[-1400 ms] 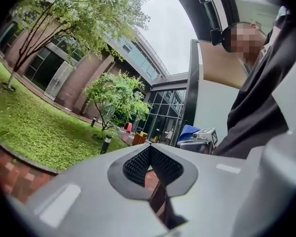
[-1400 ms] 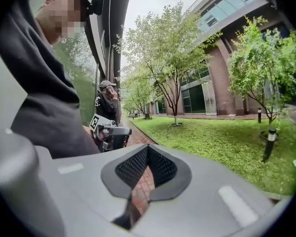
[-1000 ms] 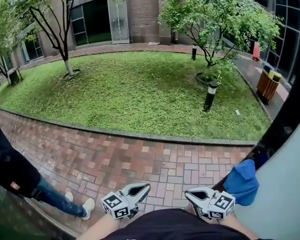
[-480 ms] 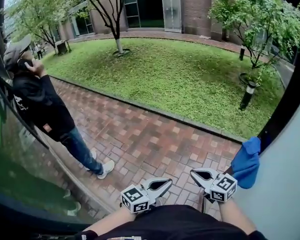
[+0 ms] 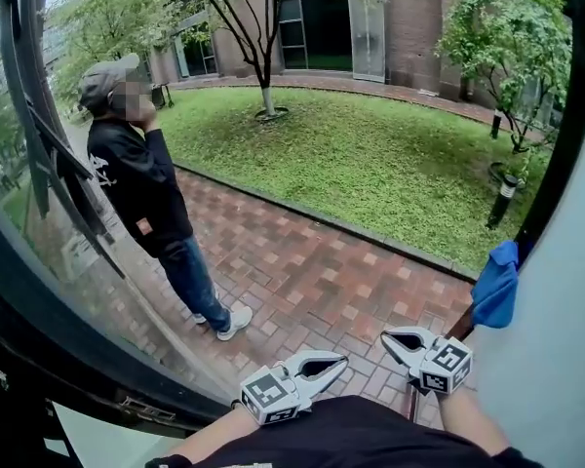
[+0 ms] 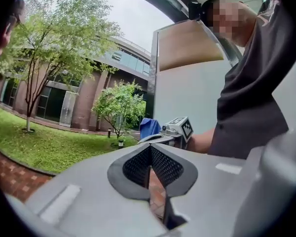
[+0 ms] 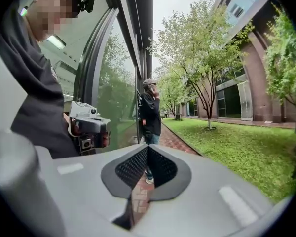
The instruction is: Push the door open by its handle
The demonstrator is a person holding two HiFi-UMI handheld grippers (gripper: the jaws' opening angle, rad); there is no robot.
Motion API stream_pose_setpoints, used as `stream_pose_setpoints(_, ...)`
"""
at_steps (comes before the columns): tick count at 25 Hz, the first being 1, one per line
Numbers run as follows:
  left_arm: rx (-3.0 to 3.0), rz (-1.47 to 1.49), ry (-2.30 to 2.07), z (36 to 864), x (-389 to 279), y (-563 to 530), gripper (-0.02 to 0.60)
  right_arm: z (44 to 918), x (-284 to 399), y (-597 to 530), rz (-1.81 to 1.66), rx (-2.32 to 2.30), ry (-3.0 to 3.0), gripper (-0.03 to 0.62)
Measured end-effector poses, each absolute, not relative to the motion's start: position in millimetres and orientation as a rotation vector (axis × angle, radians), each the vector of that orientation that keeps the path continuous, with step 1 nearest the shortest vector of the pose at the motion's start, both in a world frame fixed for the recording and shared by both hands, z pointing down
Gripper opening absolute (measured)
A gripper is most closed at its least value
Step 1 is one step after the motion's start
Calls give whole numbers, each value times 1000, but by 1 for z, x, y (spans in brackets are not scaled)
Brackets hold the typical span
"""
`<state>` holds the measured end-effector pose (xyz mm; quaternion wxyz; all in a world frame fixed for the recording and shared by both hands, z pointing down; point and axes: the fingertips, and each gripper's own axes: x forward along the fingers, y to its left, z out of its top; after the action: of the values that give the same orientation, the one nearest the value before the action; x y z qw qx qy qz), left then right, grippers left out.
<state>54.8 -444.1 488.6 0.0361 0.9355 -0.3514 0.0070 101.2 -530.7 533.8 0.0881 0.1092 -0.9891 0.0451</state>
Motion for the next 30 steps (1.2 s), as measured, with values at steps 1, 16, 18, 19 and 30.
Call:
stream_pose_setpoints(1,2900,24,-1054,489,53,-426,0,532,97,-517,126,350,-2943,0)
stream_pose_setpoints(16,2929,31,-651,469,0,-162,0,466,66,-218,125,686,-2905,0)
stream_pose_setpoints(18,2926,39,-672,470,-4,-144,0,466,81,-194,141,740,-2906,0)
stream_pose_setpoints(19,2913,49,-701,468,-6,-135,0,467,88,-181,151,757,-2909,0)
stream_pose_setpoints(30,2791,20,-812,496,52,-22,0,517,189,-31,282,769,-2868,0)
